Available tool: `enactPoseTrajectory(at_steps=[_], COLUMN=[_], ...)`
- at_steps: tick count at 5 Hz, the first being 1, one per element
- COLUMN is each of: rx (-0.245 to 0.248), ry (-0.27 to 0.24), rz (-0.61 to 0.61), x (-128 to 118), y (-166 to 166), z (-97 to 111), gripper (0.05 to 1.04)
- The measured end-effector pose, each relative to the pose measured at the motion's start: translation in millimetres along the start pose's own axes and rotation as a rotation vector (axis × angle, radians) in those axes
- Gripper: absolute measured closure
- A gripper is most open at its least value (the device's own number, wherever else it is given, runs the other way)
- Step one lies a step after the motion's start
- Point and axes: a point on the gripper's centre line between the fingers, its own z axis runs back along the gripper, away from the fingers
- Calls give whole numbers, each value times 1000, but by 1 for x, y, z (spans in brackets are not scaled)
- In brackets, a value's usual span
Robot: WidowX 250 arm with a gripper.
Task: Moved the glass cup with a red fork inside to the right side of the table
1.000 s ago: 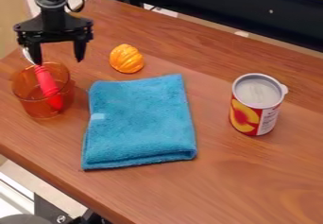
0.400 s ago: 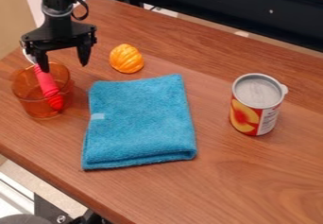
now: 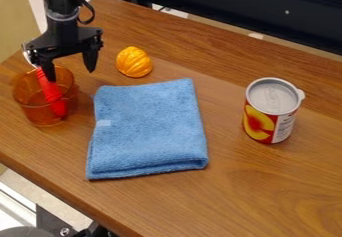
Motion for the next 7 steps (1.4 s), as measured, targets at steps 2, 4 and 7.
enactPoseTrajectory(at_steps=[2,4,7], rx=[-34,-57,-28], ry=[70,104,158], rz=[102,147,199], x=[-6,-9,-1], y=[-2,-3,8], z=[-11,-17,-12], gripper=[86,405,1009])
